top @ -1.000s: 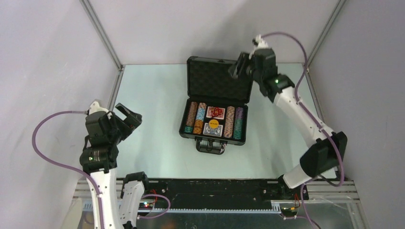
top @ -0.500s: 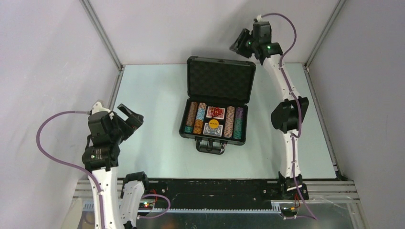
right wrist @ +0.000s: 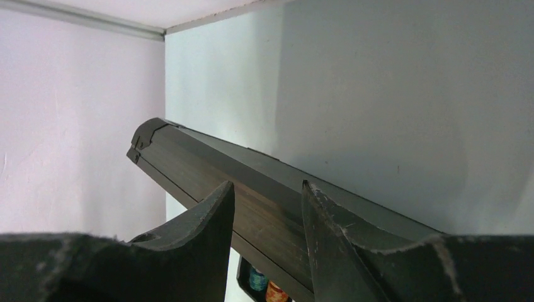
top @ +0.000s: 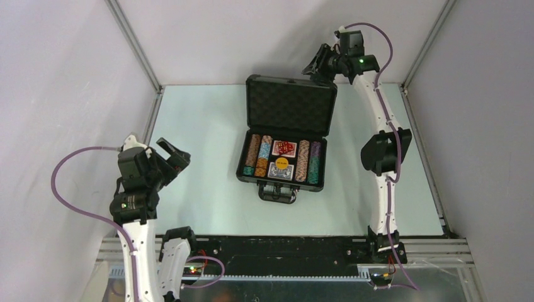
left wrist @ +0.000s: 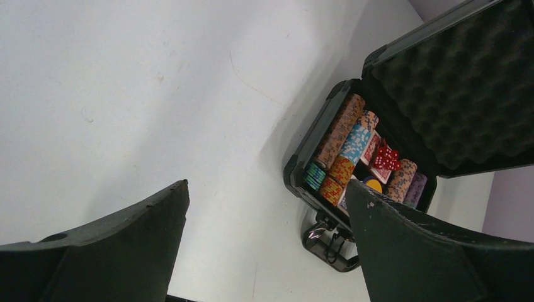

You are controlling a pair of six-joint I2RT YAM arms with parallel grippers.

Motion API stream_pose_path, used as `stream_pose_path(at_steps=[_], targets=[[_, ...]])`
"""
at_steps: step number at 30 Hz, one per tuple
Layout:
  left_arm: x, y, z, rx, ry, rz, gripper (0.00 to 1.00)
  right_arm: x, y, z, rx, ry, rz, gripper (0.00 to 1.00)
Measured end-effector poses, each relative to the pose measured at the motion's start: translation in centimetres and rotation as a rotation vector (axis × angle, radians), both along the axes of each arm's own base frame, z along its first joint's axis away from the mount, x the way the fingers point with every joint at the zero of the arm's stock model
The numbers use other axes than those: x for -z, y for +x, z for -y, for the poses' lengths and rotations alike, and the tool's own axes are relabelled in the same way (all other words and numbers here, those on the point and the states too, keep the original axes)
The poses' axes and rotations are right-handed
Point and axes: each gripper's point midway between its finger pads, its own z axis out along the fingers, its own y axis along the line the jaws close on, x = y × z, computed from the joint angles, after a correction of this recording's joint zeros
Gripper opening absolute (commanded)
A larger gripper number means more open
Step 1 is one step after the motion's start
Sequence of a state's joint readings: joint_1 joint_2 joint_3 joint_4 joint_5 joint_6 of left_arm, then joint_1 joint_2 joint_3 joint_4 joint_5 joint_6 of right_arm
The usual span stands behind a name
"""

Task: Pack up texas hold em set

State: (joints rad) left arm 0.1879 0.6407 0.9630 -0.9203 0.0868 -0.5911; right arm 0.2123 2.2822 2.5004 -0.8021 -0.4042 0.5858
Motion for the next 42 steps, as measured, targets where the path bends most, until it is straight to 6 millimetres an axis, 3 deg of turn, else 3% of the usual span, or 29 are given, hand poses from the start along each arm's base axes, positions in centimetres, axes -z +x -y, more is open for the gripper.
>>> stream_pose_path(at_steps=[5, 12, 16, 20, 22, 26, 29, 31, 34, 36, 42], targets=[[-0.1, 0.1, 0.0, 0.003, -0.001, 0.007, 0.98, -0.7, -2.2, -0.4, -0.075, -0.005, 0.0, 0.49], [-0.3, 0.3, 0.1, 0.006, -0.001, 0.018, 0.98, -1.1, -7.7, -0.9, -0.16, -0.054, -0.052, 0.5], [-0.4, 0.3, 0.1, 0.006, 0.0, 0.022, 0.98, 1.0, -11.4, -1.4, -0.207, -0.09, -0.137, 0.5], [-0.3, 0.3, 0.1, 0.006, 0.0, 0.022, 0.98, 4.0, -16.7, -1.7, -0.254, -0.114, -0.228, 0.51], [-0.1, 0.4, 0.0, 0.005, -0.001, 0.017, 0.98, 4.5, -19.3, -1.7, -0.264, -0.122, -0.229, 0.51], [0.5, 0.6, 0.3, 0.017, -0.014, -0.003, 0.98, 1.9, -22.4, -1.2, -0.266, -0.102, -0.109, 0.51], [0.5, 1.0, 0.6, 0.035, -0.015, 0.001, 0.98, -0.8, -23.3, -1.1, -0.267, -0.079, 0.006, 0.52], [0.3, 1.3, 1.3, 0.069, -0.014, 0.012, 0.99, -1.4, -23.6, -1.3, -0.269, -0.075, 0.056, 0.52], [-0.1, 1.8, 3.1, 0.153, -0.005, 0.047, 0.94, 0.7, -24.4, -2.4, -0.299, -0.098, 0.052, 0.5], [-0.1, 2.1, 4.6, 0.215, 0.008, 0.065, 0.91, 3.1, -25.1, -3.3, -0.317, -0.13, 0.016, 0.46], [1.8, 3.4, 10.8, 0.44, 0.045, 0.035, 0.88, 9.3, -27.6, -4.2, -0.329, -0.226, -0.044, 0.4]])
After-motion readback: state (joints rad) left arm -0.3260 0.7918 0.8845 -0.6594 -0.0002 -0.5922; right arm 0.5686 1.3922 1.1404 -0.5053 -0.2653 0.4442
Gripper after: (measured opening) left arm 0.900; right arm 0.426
